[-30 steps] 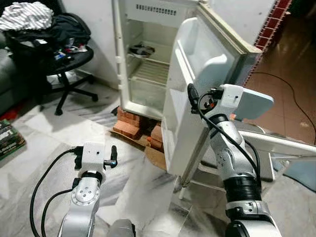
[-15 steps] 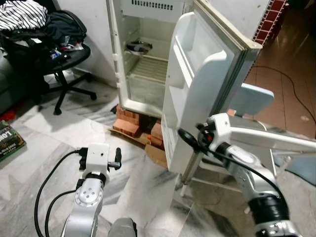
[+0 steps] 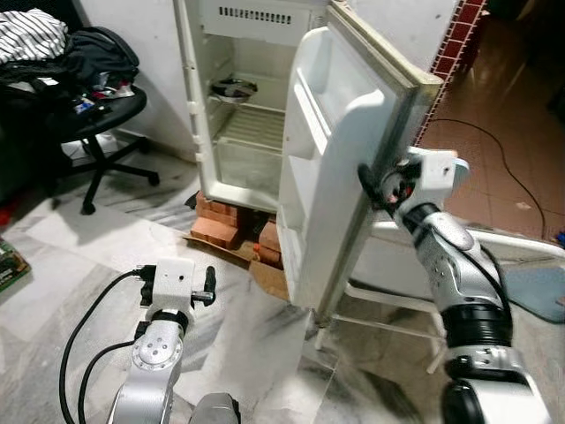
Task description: Restocking fridge
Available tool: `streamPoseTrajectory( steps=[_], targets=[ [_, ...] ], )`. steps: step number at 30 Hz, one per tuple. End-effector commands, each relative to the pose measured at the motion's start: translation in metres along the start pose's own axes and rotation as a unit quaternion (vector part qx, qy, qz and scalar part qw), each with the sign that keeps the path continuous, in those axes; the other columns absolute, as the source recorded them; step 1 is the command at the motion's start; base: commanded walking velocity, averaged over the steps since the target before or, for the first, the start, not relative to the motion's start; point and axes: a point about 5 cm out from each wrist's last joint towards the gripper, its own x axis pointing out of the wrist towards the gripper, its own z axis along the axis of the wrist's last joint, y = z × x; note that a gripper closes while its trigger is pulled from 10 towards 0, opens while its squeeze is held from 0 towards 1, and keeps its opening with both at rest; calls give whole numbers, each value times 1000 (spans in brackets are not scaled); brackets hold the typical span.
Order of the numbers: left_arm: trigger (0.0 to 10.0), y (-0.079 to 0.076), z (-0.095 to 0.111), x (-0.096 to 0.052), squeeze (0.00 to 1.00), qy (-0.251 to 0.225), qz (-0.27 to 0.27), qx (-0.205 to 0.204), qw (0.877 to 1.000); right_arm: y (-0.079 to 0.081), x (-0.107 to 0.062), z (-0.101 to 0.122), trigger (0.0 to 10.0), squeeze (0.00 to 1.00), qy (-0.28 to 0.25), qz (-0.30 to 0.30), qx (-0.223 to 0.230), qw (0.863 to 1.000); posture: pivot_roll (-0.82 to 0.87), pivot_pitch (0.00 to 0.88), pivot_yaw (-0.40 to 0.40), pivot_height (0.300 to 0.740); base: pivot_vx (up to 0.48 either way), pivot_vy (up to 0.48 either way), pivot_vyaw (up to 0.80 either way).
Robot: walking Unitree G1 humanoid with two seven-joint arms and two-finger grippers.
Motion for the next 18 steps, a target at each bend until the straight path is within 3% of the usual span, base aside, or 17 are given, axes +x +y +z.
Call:
streamPoseTrajectory(
  steps=[1,2,3,4,5,6,7,10,11,15,18],
  targets=[
    [10000,-3,6,1,0,-10,-9,2,1000,49,1,21,10000,0,-40,178,59,981,154,0,-40,740,0,0,0],
    [10000,-3,6,1,0,-11,-9,3,1000,67,-6,23,10000,0,-38,245,81,965,154,0,-40,740,0,0,0],
    [10000,-3,7,2,0,-13,-11,4,1000,89,-19,25,10000,0,-28,330,124,935,152,0,-39,740,0,0,0],
    [10000,-3,7,2,0,-13,-11,4,1000,89,-19,25,10000,0,-28,330,124,935,152,0,-39,740,0,0,0],
    [10000,-3,8,3,0,-16,-13,6,1000,96,-26,23,10000,0,-19,359,154,920,151,0,-40,740,0,0,0],
    [10000,-3,8,3,0,-17,-13,6,1000,93,-26,16,10000,0,-5,344,145,928,150,0,-39,740,0,0,0],
    [10000,-3,9,4,0,-17,-12,5,1000,84,-22,5,10000,0,12,301,109,947,148,0,-38,740,0,0,0],
    [10000,-3,9,4,0,-20,-11,-2,1000,60,-15,-19,10000,0,61,206,32,976,142,0,-35,740,0,0,0],
    [10000,-5,11,4,0,-26,-16,-9,1000,38,-16,-34,10000,0,91,127,-28,987,140,0,-35,740,0,0,0],
    [10000,-8,19,4,0,-47,-25,-10,999,11,-19,-38,10000,0,107,-8,-69,992,134,0,-27,740,0,0,0],
    [10000,-8,24,6,0,-56,-28,-4,998,7,-18,-33,10000,0,97,-36,-56,993,128,0,-21,740,0,0,0]
  ],
)
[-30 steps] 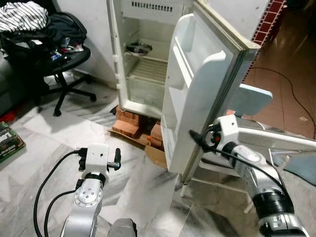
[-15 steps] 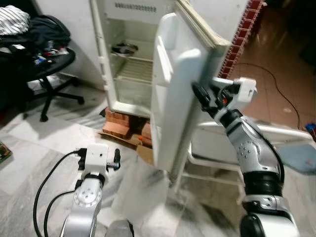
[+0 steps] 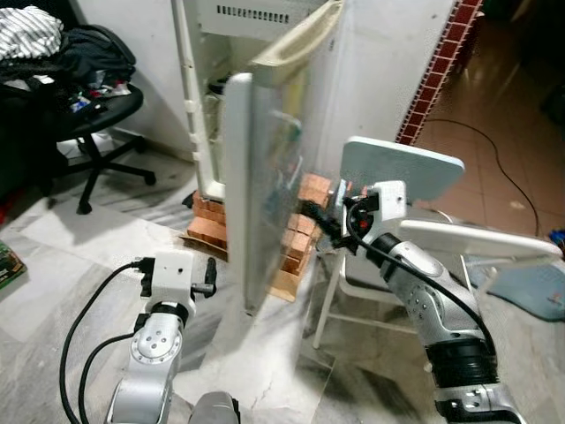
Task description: Restocking fridge
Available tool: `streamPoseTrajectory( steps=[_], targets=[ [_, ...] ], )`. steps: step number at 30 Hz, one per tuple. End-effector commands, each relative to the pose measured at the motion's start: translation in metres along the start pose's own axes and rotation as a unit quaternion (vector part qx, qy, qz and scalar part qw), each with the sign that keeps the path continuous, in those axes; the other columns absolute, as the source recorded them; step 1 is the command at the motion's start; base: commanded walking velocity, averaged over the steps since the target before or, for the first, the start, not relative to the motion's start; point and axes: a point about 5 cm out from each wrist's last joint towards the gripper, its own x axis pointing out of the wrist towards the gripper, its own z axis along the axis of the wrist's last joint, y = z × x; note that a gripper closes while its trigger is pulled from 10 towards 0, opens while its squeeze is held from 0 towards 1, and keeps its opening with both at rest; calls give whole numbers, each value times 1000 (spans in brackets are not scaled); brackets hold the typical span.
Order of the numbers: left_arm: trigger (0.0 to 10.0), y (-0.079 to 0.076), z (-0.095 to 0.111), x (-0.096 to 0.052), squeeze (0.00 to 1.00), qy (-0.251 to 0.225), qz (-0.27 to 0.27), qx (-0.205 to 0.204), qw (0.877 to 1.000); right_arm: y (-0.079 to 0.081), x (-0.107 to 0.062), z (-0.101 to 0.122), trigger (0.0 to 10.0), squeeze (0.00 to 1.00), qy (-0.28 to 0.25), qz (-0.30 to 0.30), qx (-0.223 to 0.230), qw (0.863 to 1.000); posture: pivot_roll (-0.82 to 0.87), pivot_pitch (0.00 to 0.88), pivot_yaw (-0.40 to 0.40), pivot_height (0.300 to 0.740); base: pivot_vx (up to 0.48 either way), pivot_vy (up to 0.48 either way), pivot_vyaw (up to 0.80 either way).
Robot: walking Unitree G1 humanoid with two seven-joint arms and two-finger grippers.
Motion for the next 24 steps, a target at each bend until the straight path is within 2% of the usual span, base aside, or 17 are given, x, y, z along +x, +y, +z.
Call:
streamPoseTrajectory(
  steps=[1,4,6,7,9,10,16,19,24],
  targets=[
    [10000,-3,11,3,0,-23,-8,2,1000,0,2,11,10000,0,-23,-16,-3,1000,127,0,-19,740,0,0,0],
    [10000,-1,11,3,0,-26,-4,5,1000,-8,0,6,10000,0,-29,-57,-57,996,130,0,-20,740,0,0,0],
    [10000,6,11,2,0,-32,16,5,999,-17,-8,2,10000,0,-49,-96,-100,989,132,0,-22,740,0,0,0],
    [10000,12,10,0,0,-34,34,0,999,-23,-16,-6,10000,0,-55,-120,-103,986,131,0,-23,740,0,0,0],
    [10000,14,9,-1,0,-34,40,-3,999,-24,-20,-11,10000,0,-53,-129,-97,985,131,0,-24,740,0,0,0],
    [10000,16,7,-3,0,-34,48,-11,998,-26,-27,-21,10000,0,-47,-139,-91,985,129,0,-24,740,0,0,0],
    [10000,14,0,-8,0,-23,54,-30,998,-18,-45,-50,10000,0,-35,-149,-93,984,113,0,-14,740,0,0,0],
    [10000,11,0,-8,0,-26,45,-26,998,-12,-46,-55,10000,0,-38,-145,-87,985,108,0,-10,740,0,0,0],
    [10000,13,5,-2,0,-34,51,-26,998,-7,-44,-51,10000,0,-52,-141,-80,985,101,0,-9,740,0,0,0]
  ],
)
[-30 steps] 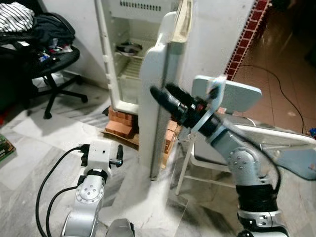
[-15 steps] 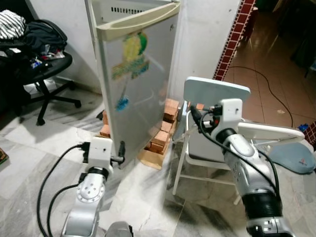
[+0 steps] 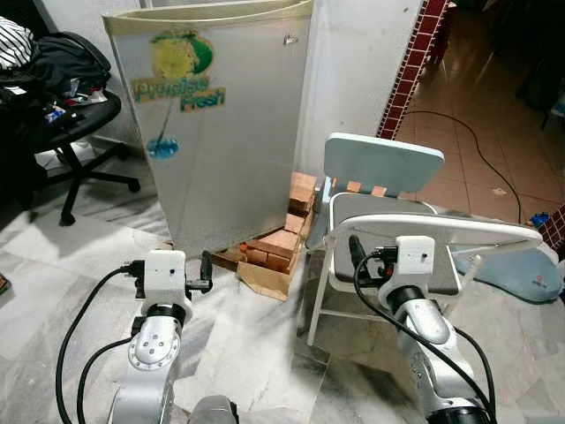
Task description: Restocking fridge
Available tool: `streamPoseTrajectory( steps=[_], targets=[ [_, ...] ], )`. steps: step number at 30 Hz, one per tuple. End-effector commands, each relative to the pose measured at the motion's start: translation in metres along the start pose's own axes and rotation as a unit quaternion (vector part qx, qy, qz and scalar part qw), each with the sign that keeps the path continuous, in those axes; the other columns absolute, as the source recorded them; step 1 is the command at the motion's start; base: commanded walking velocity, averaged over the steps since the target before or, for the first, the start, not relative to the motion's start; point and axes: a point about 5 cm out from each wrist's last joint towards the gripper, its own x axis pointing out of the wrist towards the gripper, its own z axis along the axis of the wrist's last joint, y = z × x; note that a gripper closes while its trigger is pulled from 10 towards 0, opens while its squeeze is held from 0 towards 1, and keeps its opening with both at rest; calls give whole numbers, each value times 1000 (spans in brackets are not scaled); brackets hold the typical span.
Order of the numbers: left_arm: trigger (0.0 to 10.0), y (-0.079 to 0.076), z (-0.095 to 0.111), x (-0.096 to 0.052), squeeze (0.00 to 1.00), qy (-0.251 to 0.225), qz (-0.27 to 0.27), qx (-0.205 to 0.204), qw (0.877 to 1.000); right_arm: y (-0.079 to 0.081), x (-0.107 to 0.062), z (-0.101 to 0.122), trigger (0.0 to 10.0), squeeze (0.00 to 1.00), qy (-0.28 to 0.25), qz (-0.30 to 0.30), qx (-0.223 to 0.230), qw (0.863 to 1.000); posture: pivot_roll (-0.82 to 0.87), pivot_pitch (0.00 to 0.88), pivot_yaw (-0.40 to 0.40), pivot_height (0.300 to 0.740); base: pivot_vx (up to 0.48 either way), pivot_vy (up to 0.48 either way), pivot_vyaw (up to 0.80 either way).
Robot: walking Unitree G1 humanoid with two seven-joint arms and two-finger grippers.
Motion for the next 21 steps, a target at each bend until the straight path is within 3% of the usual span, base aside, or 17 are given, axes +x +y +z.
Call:
streamPoseTrajectory(
  steps=[1,21],
  targets=[
    [10000,1,2,2,0,-6,1,3,1000,1,1,11,10000,0,-22,-2,0,1000,101,0,-9,740,0,0,0],
    [10000,1,2,2,0,-6,1,3,1000,1,1,11,10000,0,-22,-2,0,1000,101,0,-9,740,0,0,0]
  ],
)
